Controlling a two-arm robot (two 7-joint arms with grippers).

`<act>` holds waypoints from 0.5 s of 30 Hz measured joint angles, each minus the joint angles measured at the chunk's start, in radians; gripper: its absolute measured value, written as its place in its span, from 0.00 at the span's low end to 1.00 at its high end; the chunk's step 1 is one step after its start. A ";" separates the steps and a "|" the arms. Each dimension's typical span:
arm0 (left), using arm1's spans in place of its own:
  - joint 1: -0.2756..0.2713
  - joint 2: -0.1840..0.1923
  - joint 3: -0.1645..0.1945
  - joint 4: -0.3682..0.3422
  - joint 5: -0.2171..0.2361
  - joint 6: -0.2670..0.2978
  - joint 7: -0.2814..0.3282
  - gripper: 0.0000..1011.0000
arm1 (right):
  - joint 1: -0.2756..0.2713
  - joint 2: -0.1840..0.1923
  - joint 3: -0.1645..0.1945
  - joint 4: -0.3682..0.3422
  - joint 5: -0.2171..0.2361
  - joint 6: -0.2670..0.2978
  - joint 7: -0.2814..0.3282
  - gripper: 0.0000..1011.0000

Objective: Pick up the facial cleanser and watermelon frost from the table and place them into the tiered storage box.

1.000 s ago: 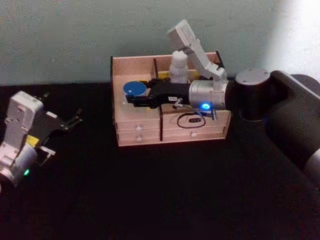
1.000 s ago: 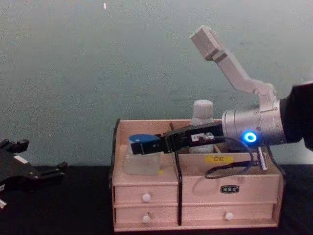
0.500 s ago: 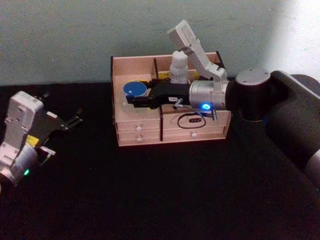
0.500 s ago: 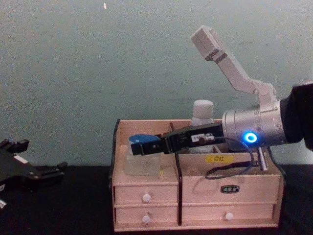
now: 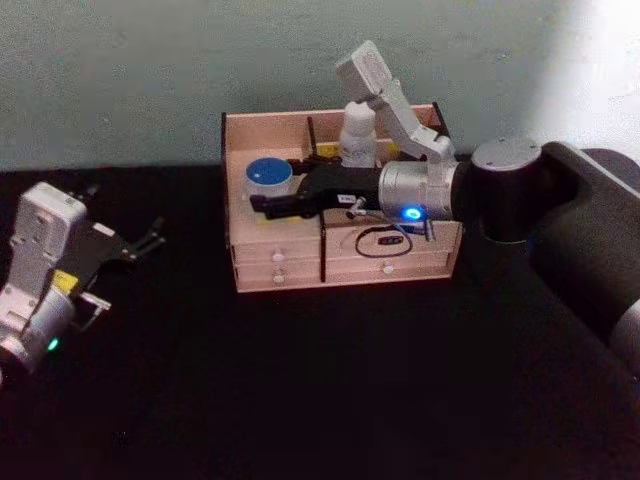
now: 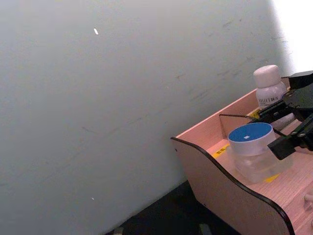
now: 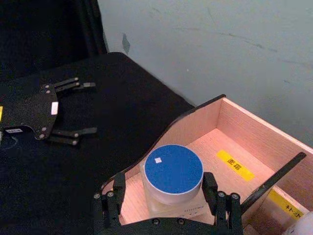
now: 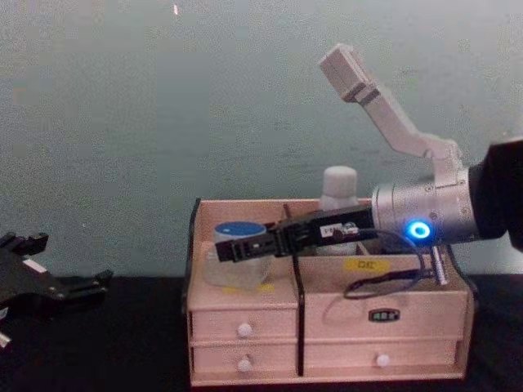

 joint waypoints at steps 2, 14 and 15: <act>0.000 0.000 0.000 0.000 0.000 0.000 0.000 0.99 | 0.000 0.000 0.000 0.000 0.000 0.000 0.000 0.99; 0.000 0.000 0.000 0.000 0.000 0.000 0.000 0.99 | -0.016 0.010 0.013 -0.033 0.005 -0.002 0.000 0.99; 0.000 0.000 0.000 0.000 0.000 0.000 0.000 0.99 | -0.019 0.013 0.015 -0.040 0.007 -0.003 0.000 0.99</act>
